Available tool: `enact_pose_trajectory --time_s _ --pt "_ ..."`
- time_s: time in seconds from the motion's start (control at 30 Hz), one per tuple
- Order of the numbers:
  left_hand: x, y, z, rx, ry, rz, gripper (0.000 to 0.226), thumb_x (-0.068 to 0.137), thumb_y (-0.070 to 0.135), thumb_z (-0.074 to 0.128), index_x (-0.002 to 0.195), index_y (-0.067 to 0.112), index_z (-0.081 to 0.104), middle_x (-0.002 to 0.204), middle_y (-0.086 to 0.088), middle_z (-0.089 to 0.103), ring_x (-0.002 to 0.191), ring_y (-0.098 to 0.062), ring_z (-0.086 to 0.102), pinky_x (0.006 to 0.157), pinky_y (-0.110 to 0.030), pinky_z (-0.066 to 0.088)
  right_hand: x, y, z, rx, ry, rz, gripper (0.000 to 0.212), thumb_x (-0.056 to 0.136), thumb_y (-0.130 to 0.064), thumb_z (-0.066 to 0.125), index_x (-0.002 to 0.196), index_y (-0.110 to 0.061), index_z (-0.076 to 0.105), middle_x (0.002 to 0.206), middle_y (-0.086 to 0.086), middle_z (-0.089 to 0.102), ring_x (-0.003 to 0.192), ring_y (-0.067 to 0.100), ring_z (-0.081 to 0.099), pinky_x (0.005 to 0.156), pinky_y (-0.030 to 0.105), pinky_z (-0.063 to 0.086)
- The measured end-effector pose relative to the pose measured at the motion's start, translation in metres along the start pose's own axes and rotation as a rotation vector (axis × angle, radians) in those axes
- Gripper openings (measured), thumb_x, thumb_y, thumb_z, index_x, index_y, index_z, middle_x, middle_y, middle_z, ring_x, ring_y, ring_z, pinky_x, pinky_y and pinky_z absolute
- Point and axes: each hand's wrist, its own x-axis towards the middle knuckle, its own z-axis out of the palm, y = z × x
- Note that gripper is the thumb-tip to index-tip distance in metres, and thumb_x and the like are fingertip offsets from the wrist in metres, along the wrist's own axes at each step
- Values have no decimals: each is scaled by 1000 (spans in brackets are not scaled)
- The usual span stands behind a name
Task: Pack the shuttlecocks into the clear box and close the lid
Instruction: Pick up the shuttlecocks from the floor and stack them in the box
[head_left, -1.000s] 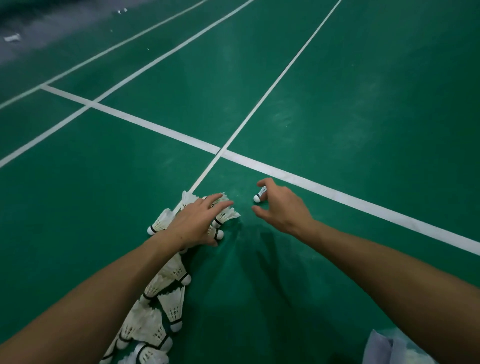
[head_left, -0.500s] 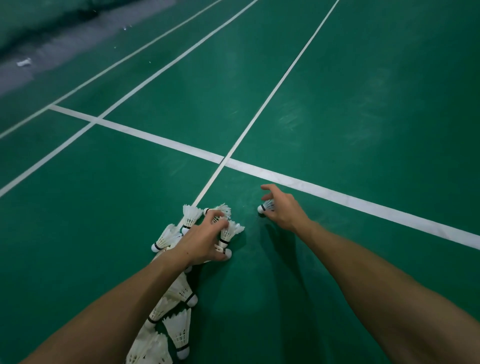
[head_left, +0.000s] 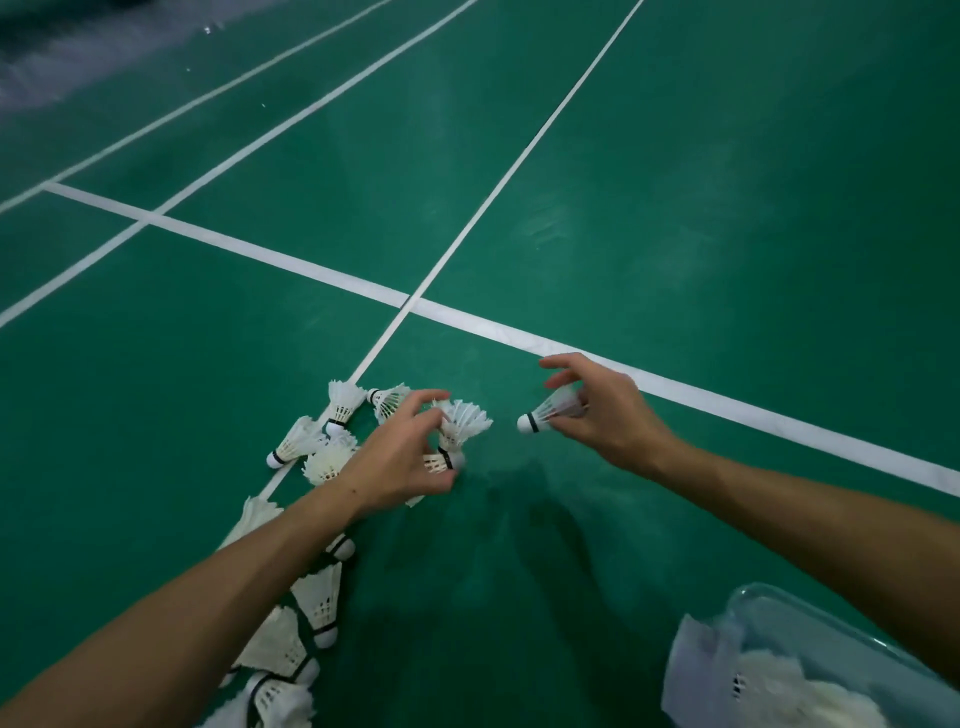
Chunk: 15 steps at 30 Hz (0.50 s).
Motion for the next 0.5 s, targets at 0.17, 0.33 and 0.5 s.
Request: enact_pose_trajectory --time_s 0.17,0.33,0.5 --pt "-22 86 -1 -137 68 193 39 80 32 89 106 20 63 160 13 34 88 -2 70 82 -28 61 -100 -24 -85 92 141 80 67 81 -8 90 135 -30 58 116 -8 73 71 13 73 74 27 61" --pt "-38 175 13 -221 49 365 37 79 26 90 105 26 64 154 0 45 96 -13 73 89 -25 56 -197 -29 -128 222 340 130 62 81 -9 90 131 -30 60 112 -6 75 77 20 73 73 33 61" --pt "-54 238 36 -279 17 438 38 80 17 90 109 15 66 133 1 55 77 -14 72 76 -21 58 -277 -22 -133 287 485 171 61 83 -8 88 133 -29 60 108 -5 76 83 21 70 73 29 57"
